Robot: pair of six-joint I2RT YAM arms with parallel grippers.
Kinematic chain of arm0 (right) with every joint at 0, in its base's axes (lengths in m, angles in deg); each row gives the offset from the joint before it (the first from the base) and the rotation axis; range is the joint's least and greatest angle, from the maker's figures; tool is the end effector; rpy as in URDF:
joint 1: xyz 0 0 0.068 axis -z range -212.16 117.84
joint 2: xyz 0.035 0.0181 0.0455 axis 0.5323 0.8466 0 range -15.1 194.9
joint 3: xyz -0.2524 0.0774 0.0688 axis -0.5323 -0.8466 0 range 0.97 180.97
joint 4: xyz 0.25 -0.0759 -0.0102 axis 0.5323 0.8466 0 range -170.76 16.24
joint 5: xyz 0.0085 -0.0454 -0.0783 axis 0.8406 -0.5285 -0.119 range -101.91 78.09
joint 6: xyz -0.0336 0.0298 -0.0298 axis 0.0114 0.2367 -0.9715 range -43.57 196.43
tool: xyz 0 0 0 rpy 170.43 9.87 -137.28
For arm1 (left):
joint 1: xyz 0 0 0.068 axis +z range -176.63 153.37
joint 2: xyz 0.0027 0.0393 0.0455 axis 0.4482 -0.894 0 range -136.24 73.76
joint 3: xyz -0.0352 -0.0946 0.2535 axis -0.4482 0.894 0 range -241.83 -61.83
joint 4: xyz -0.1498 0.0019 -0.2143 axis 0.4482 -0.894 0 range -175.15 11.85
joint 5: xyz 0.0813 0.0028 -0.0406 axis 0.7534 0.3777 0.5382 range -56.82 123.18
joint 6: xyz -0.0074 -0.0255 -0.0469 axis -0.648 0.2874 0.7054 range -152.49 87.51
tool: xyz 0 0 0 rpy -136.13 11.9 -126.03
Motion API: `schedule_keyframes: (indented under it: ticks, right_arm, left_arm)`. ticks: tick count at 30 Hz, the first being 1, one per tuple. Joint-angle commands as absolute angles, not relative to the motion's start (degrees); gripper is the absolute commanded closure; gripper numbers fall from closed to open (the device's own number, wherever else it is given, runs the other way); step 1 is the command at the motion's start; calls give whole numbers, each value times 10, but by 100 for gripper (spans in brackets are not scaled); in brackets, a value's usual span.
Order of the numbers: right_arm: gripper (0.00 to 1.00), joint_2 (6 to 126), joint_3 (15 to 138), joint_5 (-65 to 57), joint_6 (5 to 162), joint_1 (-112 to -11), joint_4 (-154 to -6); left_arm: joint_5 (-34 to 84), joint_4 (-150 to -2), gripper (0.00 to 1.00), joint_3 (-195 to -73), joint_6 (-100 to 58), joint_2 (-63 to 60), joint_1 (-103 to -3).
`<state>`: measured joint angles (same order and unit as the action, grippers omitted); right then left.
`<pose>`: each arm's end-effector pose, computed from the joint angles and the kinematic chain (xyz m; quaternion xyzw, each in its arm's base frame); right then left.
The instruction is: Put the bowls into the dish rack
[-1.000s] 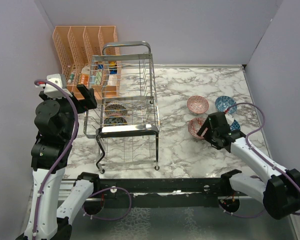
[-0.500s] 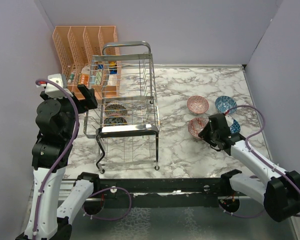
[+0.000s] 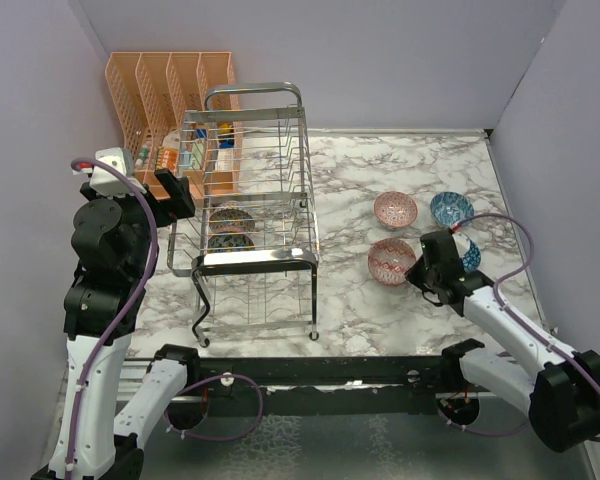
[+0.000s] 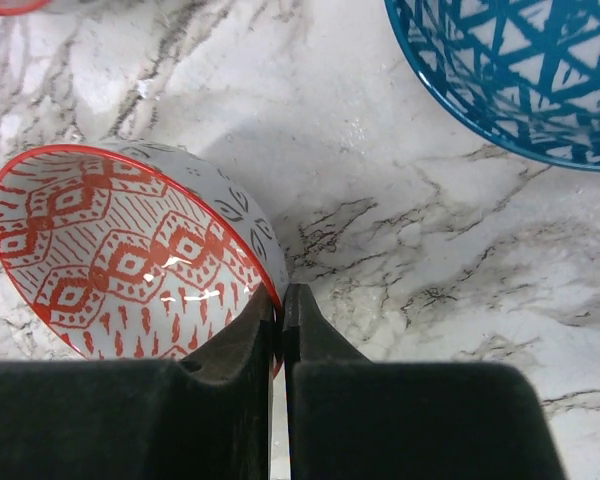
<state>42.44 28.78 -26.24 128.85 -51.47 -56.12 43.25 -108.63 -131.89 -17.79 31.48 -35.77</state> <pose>0.1766 0.0526 0.1786 0.3058 0.8946 0.0817 0.3156 0.1219 -0.0133 0.4533 -0.0954 0.7170 -0.0799 0.6859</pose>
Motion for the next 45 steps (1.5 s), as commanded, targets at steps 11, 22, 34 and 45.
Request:
schedule_keyframes:
  ticks: [11, 22, 34, 45]
  right_arm:
    - [99, 296, 296, -189, 1123, -515, -725]
    - [99, 446, 342, -159, 1060, -659, -1002]
    - [99, 641, 423, -142, 949, -725, -1201]
    - [99, 738, 472, -132, 861, -785, -1279]
  left_arm:
    - [431, -1079, 1, -1324, -173, 314, -361]
    - [433, -1088, 1, -1343, -169, 314, -361]
    - [450, -1099, 1, -1345, -166, 323, -361]
    - [464, -1112, 1, -1358, -175, 328, -361]
